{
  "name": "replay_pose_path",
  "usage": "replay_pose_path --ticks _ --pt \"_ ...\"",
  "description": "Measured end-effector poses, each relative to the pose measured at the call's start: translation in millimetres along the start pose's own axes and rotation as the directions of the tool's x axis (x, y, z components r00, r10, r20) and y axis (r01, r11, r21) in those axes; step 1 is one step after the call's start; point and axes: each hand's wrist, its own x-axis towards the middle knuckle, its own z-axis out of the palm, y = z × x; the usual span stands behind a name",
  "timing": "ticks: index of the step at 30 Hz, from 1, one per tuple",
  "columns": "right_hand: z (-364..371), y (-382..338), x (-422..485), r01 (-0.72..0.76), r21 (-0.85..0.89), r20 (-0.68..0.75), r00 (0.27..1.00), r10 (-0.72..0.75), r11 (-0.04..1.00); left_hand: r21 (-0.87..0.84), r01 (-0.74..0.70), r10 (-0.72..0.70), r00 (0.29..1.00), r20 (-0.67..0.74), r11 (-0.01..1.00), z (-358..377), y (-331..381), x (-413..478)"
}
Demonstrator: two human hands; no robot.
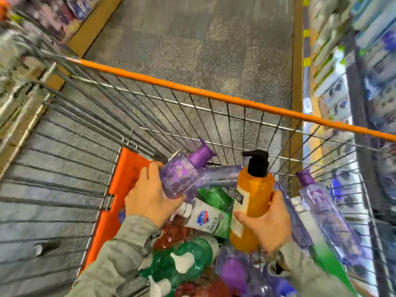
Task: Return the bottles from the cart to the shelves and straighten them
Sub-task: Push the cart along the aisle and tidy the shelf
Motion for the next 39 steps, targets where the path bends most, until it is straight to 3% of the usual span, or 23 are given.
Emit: replay_pose_path --ticks 8,21,32,39 --pt "-33.0 -25.9 -36.8 0.124 0.135 -0.066 0.991 -0.116 0.983 -0.126 -0.023 0.023 1.000 0.005 0.992 -40.4 33.8 -26.2" --pt "-136.7 -111.8 -160.2 0.337 0.315 -0.194 0.938 -0.287 0.887 -0.396 -0.176 0.130 0.981 -0.141 0.901 -165.8 121.9 -98.6" --pt "-207.0 -130.5 -272.2 0.442 0.349 -0.385 0.872 -0.303 0.827 -0.542 -0.388 0.342 0.920 -0.189 0.746 -219.7 181.7 -171.2" --pt "-256.8 -100.5 -330.2 0.425 0.349 -0.529 0.825 -0.198 0.836 -0.586 -0.514 0.517 0.837 -0.181 0.626 -222.8 231.7 -213.6"
